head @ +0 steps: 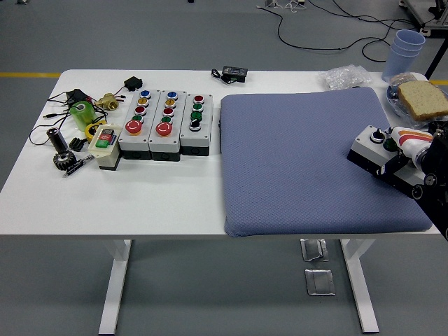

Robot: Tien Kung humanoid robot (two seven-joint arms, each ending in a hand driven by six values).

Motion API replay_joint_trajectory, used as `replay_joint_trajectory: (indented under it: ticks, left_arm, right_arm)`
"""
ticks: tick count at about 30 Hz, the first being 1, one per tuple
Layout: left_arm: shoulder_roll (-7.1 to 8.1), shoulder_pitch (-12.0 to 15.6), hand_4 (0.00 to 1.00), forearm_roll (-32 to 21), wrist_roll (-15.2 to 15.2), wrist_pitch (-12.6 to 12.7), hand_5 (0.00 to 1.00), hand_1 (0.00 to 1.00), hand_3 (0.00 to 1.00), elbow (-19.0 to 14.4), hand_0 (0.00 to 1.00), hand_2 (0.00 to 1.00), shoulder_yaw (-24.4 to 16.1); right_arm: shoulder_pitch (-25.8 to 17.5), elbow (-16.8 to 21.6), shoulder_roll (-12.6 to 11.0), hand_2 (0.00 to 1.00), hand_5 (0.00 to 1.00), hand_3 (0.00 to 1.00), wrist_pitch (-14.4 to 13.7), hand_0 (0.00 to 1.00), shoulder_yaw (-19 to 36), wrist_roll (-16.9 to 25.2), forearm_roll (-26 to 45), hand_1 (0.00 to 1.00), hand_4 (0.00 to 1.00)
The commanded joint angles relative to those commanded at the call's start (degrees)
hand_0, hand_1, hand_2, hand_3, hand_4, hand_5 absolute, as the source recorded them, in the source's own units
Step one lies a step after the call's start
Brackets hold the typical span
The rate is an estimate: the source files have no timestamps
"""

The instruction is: Pick up the button,place it on the desk,press the button,press the button

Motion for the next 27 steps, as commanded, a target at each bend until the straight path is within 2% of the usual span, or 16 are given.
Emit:
replay_joint_trajectory:
  ticks: [1, 6, 7, 12, 13, 17, 18, 19, 21, 27]
  left_arm:
    - [0.0, 0.0, 0.356, 0.0, 0.0, 0.0, 0.927, 0.666, 0.61, 0.0, 0.667, 0.681, 0.0]
    - [0.04, 0.0, 0.356, 0.0, 0.0, 0.0, 0.927, 0.666, 0.61, 0.0, 0.667, 0.681, 0.1]
    - [0.03, 0.0, 0.356, 0.1, 0.0, 0.0, 0.924, 0.666, 0.609, 0.0, 0.667, 0.681, 0.1]
    - [0.08, 0.0, 0.356, -0.1, 0.0, 0.0, 0.924, 0.666, 0.609, 0.0, 0.667, 0.681, 0.3]
    - [0.09, 0.0, 0.356, -0.1, 0.0, -0.1, 0.924, 0.665, 0.609, 0.0, 0.667, 0.68, 0.3]
    - [0.13, 0.0, 0.356, -0.2, 0.0, -0.1, 0.924, 0.665, 0.609, 0.0, 0.667, 0.68, 0.6]
    - [0.14, 0.0, 0.356, -0.3, 0.1, -0.1, 0.924, 0.665, 0.609, 0.0, 0.667, 0.68, 0.6]
    - [0.16, 0.0, 0.354, -0.3, 0.1, -0.1, 0.921, 0.665, 0.608, 0.0, 0.666, 0.68, 0.7]
    - [0.22, 0.0, 0.354, -0.6, 0.1, -0.2, 0.921, 0.665, 0.608, 0.0, 0.666, 0.68, 1.1]
    - [0.31, -0.1, 0.354, -0.8, 0.1, -0.2, 0.921, 0.665, 0.608, 0.0, 0.666, 0.68, 1.4]
  right_arm:
    - [-0.1, 0.1, -0.2, 0.561, 0.002, 0.56, -0.4, 0.287, 0.0, -0.1, 0.3, 0.363, 0.812]
    - [-0.6, 2.0, -2.2, 0.561, 0.002, 0.56, -4.0, 0.287, -0.9, 0.4, 1.5, 0.363, 0.812]
    - [-0.6, 2.3, -2.5, 0.504, 0.002, 0.493, -4.4, 0.147, -1.0, 0.6, 1.7, 0.235, 0.702]
    - [-1.2, 5.7, -4.9, 0.504, 0.002, 0.493, -6.7, 0.147, -2.7, 3.5, 6.1, 0.235, 0.702]
    - [-1.2, 6.4, -5.3, 0.452, 0.082, 0.473, -7.1, 0.076, -3.0, 4.0, 6.6, 0.141, 0.642]
    - [-1.1, 9.8, -6.8, 0.452, 0.082, 0.473, -8.4, 0.076, -4.5, 8.3, 7.2, 0.141, 0.642]
    - [-1.1, 10.7, -7.0, 0.452, 0.082, 0.473, -8.5, 0.076, -4.8, 10.3, 7.1, 0.141, 0.642]
    - [-1.0, 11.2, -7.2, 0.427, 0.088, 0.457, -8.5, 0.075, -5.1, 11.3, 7.1, 0.09, 0.62]
    - [-0.2, 13.1, -7.9, 0.427, 0.088, 0.457, -8.1, 0.075, -6.9, 15.6, 7.2, 0.09, 0.62]
    - [2.8, 15.3, -8.6, 0.41, 0.099, 0.455, -7.6, 0.073, -12.4, 26.7, 7.3, 0.086, 0.601]
